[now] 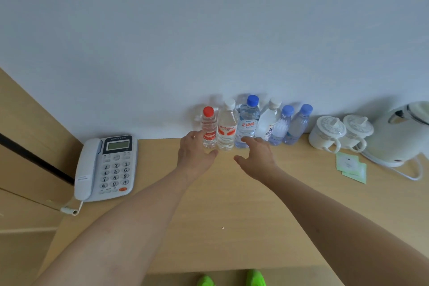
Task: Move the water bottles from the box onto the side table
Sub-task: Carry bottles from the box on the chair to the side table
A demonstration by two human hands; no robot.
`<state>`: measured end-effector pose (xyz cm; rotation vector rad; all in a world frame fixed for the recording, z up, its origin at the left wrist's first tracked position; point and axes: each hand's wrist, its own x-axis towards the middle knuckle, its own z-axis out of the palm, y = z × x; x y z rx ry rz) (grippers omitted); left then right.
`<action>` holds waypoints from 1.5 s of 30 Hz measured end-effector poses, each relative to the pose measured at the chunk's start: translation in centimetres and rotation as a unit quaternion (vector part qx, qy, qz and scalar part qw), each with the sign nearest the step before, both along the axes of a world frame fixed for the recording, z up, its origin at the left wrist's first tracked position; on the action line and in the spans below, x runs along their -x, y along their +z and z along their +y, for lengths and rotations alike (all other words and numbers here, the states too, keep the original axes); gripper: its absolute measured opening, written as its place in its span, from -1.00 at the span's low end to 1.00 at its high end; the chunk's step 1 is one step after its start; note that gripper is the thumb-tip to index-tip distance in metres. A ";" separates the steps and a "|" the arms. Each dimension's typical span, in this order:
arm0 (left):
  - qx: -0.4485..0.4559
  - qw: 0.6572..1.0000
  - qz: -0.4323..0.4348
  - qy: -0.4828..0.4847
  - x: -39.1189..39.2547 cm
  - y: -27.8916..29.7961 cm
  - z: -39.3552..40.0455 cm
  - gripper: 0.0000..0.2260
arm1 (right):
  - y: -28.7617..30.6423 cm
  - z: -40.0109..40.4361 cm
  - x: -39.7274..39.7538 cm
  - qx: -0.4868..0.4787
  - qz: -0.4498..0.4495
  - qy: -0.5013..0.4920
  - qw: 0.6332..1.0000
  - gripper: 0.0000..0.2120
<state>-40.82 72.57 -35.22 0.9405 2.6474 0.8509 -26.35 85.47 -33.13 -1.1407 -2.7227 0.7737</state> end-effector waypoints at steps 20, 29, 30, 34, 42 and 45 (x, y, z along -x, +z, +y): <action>-0.020 0.955 0.107 -0.275 -34.8 7.7 13.9 -0.35 | 7.1 5.4 -38.5 -0.110 0.005 -0.206 0.972 -0.28; -0.030 0.873 0.082 -0.480 -61.3 7.6 20.4 -0.33 | 7.4 4.0 -65.1 -0.100 -0.024 -0.419 0.902 -0.28; -0.032 0.858 0.079 -0.507 -64.3 7.6 20.9 -0.33 | 7.3 3.6 -67.7 -0.098 -0.027 -0.445 0.890 -0.28; -0.036 0.796 0.082 -0.599 -76.0 7.8 22.4 -0.33 | 7.2 1.5 -77.5 -0.082 -0.047 -0.538 0.838 -0.28; -0.048 0.652 0.076 -0.753 -98.6 7.3 23.5 -0.34 | 6.1 -2.7 -94.7 -0.054 -0.060 -0.710 0.699 -0.27; -0.051 0.609 0.059 -0.790 -106.5 7.4 24.0 -0.33 | 6.0 -3.2 -101.1 -0.042 -0.075 -0.756 0.649 -0.25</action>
